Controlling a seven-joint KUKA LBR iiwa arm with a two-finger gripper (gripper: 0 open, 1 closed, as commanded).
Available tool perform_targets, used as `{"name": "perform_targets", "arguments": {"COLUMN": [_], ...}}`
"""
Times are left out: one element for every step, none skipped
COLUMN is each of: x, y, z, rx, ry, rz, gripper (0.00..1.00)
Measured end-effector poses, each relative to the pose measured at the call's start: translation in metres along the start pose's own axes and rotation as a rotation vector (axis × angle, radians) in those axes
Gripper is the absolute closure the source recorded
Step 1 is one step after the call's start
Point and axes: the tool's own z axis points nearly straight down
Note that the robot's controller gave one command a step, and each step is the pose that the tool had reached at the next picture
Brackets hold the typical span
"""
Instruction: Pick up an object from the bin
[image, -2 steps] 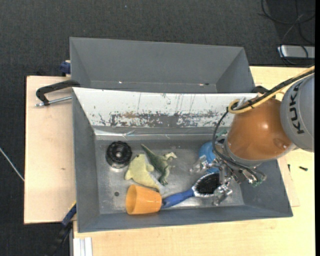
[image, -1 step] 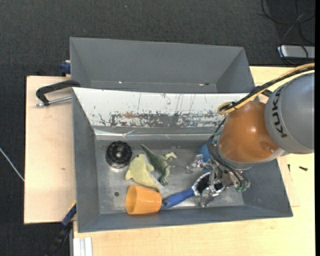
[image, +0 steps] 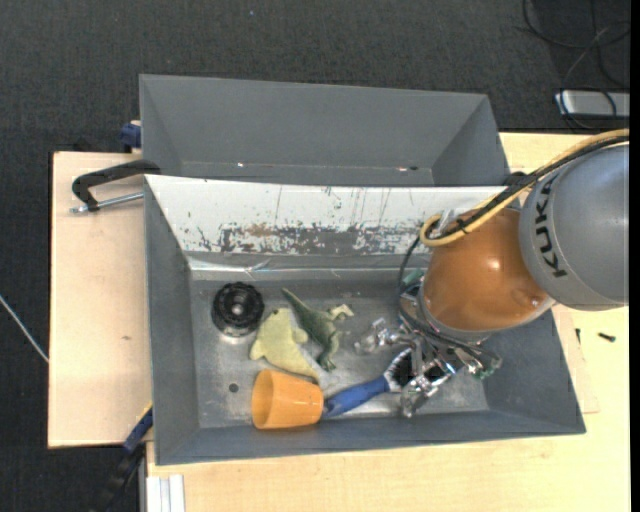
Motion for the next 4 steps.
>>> {"name": "perform_targets", "arguments": {"x": [-0.001,-0.005,-0.007,-0.009], "y": [0.001,0.001,0.001,0.001], "z": [0.0,-0.073,-0.11,-0.126], "rx": [-0.001,0.0,-0.002,-0.003], "ry": [-0.005,-0.004,-0.001,0.0], "rz": [-0.001,0.0,0.0,0.001], "gripper": [1.0,1.0,1.0,1.0]}}
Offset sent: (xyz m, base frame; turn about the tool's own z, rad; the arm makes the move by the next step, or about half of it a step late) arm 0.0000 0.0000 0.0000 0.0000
